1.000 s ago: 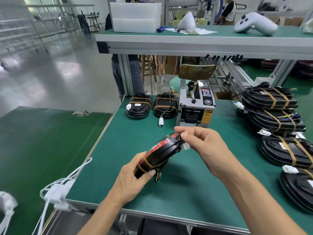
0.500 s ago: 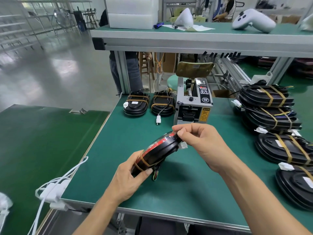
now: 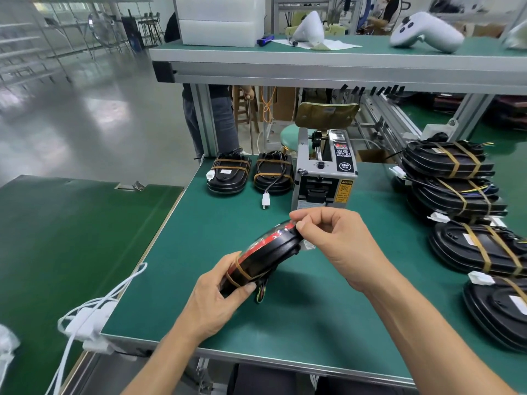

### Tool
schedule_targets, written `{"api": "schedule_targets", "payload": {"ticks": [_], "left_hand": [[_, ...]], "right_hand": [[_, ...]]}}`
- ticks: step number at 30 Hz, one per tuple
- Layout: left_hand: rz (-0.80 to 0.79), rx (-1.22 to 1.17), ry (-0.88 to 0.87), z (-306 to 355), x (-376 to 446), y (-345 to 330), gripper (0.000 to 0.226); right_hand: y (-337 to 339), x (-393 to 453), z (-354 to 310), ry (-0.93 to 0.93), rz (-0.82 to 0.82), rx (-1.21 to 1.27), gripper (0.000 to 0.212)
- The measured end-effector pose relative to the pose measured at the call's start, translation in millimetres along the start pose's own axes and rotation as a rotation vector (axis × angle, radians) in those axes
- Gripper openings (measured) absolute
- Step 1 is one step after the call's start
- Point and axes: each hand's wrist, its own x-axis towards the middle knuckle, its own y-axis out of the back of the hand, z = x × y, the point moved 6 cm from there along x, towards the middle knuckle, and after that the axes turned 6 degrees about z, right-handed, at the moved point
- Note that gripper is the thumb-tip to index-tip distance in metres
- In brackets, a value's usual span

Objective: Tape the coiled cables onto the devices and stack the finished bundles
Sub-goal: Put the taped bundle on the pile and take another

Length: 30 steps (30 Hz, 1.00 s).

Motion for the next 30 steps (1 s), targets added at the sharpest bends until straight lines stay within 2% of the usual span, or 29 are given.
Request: {"api": "schedule_targets", "payload": {"ticks": [13, 30], "left_hand": [[0.014, -0.004, -0.027, 10, -2, 1, 0.052], [0.013, 0.01, -0.03, 15, -2, 1, 0.05]], "right_hand": [[4, -7, -8, 0.101, 0.063, -0.16, 0.024], [5, -7, -4, 0.063, 0.042, -0.189, 0.022]]}}
